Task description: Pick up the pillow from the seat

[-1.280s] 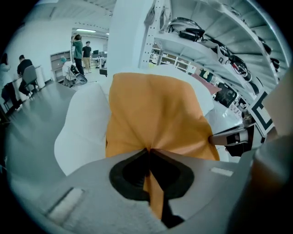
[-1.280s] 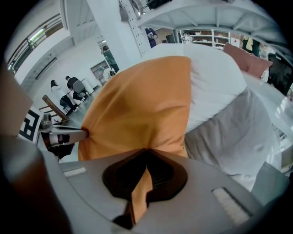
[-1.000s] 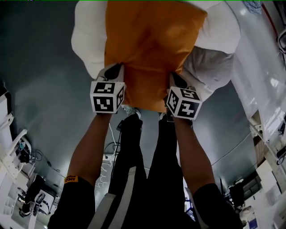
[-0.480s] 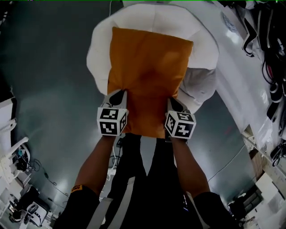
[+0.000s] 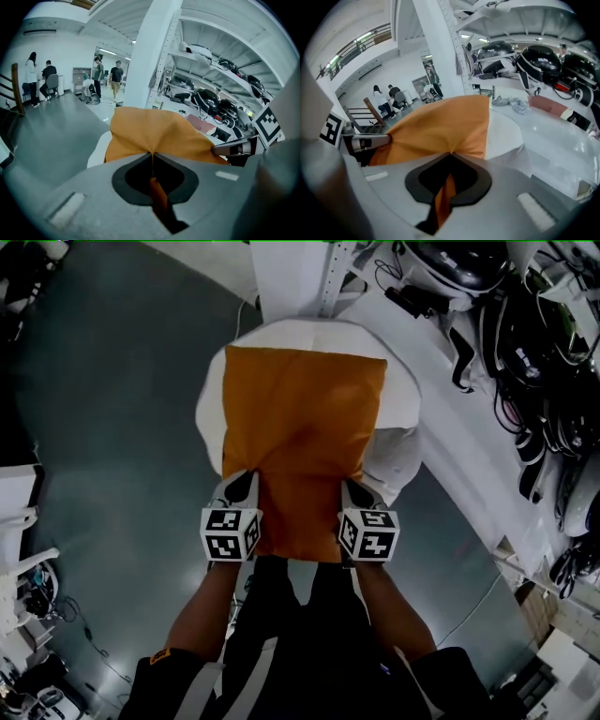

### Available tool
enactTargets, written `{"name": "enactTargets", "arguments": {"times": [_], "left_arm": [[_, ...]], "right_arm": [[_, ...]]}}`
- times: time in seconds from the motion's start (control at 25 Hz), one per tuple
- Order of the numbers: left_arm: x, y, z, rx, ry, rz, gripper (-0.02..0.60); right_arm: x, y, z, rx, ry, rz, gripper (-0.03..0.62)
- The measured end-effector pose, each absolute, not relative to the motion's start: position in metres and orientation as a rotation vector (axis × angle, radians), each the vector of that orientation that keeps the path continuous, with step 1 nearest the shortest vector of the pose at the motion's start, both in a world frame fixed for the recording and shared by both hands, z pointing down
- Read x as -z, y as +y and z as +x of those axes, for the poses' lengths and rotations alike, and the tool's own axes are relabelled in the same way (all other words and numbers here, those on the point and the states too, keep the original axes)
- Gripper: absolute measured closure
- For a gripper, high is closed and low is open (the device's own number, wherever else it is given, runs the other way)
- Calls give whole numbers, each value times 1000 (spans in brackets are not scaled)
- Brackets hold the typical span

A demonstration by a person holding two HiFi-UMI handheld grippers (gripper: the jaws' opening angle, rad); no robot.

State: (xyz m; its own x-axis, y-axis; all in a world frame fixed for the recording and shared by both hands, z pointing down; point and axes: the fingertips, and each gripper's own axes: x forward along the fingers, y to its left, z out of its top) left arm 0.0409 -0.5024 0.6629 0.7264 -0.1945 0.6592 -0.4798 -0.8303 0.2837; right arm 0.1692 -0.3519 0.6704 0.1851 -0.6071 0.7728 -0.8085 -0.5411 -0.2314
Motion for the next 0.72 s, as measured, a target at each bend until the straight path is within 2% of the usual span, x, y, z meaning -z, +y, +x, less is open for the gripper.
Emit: {"name": "enactTargets", "arguments": {"times": [0.72], "left_arm": [[-517, -480, 9, -744, -622, 2593, 572]], "right_arm": [[-529, -342, 148, -1079, -1573, 2196, 585]]}}
